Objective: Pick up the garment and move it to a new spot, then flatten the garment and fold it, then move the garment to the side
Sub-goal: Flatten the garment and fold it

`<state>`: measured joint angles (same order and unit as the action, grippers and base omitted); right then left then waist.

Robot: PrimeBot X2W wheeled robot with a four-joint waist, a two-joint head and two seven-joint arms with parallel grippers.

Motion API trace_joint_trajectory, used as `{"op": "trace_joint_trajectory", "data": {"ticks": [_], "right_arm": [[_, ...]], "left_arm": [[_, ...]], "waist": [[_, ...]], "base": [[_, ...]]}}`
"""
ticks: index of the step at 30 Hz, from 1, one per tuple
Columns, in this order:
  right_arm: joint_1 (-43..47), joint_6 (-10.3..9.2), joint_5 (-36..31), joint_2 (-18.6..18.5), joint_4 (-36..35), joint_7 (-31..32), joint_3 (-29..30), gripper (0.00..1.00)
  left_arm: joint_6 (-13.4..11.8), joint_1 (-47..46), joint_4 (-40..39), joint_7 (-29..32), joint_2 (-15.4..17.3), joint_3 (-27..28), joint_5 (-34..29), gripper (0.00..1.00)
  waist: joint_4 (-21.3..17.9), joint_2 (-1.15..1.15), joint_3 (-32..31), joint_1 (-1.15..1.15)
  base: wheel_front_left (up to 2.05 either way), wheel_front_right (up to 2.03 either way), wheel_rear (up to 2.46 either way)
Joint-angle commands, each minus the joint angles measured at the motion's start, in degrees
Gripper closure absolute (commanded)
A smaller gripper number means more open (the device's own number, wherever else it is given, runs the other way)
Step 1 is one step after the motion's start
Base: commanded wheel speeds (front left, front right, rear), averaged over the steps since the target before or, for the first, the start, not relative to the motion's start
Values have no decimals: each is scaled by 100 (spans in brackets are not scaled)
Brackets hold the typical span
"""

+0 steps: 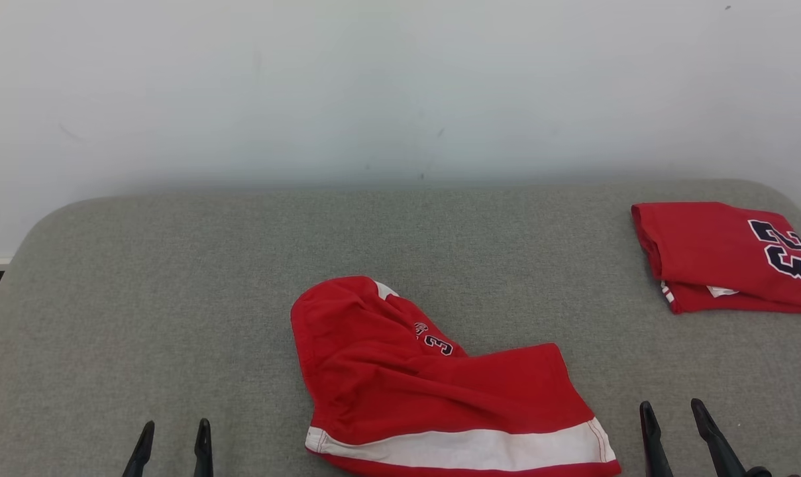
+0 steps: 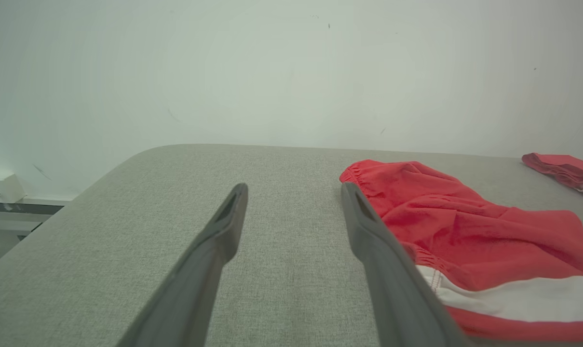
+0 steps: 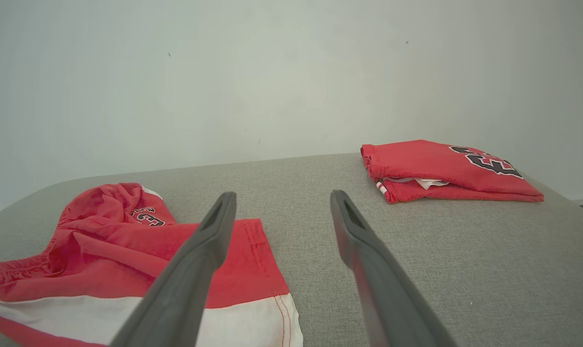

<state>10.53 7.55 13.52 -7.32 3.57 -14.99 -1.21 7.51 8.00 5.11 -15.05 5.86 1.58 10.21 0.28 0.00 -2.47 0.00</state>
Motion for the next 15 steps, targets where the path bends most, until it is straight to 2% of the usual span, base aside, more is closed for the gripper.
{"op": "trace_joint_trajectory", "data": {"ticks": [1, 8, 15], "right_arm": [[27, -14, -29, 19, 13, -24, 17, 0], [-28, -14, -9, -1, 148, 101, -53, 0], [-281, -14, 85, -222, 555, 307, -76, 0]], "left_arm": [[-6, -18, -3, -16, -4, -21, -27, 0], [-6, -164, 53, -16, 106, -244, 46, 0], [-6, -526, 274, 198, 614, -1198, 308, 0]], "waist": [[16, 0, 4, 0], [54, 0, 29, 0], [66, 0, 136, 0]], "base": [[0, 0, 0], [0, 0, 0], [0, 0, 0]]}}
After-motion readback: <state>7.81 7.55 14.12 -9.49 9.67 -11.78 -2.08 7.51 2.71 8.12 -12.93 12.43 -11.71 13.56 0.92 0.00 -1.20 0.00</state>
